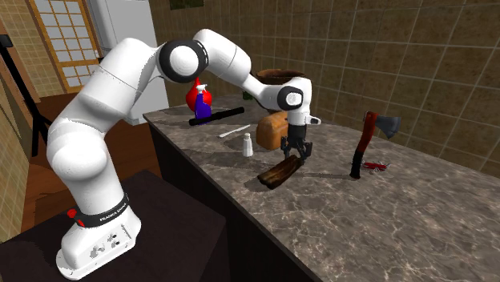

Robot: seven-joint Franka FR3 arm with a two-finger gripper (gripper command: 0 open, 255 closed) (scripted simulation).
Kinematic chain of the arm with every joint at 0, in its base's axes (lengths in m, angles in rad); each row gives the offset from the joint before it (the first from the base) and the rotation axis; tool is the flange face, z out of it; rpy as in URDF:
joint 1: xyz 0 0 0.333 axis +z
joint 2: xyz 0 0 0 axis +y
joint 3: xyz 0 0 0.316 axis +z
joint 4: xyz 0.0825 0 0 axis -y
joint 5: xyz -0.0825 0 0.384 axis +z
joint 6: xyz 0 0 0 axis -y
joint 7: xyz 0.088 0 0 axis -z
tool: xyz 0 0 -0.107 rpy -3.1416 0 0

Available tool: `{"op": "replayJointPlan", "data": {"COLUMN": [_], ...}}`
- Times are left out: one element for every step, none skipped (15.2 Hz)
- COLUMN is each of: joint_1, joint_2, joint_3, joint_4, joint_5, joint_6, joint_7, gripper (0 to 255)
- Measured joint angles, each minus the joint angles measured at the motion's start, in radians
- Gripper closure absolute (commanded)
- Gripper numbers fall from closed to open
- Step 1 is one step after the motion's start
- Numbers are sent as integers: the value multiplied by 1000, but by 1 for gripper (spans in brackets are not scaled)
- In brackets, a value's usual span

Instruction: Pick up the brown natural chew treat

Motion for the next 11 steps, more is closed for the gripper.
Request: {"op": "replayJointPlan", "data": {"joint_1": [1, 2, 1, 1, 1, 1, 2, 2, 2, 1, 3], "joint_2": [-5, -16, -19, -28, -33, -36, -45, -50, -56, -59, -64], "joint_3": [0, -2, -2, -4, -4, -4, -6, -6, -7, -8, -8], "joint_4": [4, 3, 12, 9, 14, 22, 20, 25, 29, 38, 39], "joint_5": [0, -2, -2, -3, -3, -4, -5, -5, -6, -6, -7], "joint_6": [-9, -18, -30, -36, -45, -57, -64, -74, -83, -94, -101], "joint_7": [0, -2, -5, -6, -7, -8, -10, -12, -13, -15, -14], "gripper": [255, 255, 255, 255, 255, 255, 255, 255, 255, 255, 255]}}
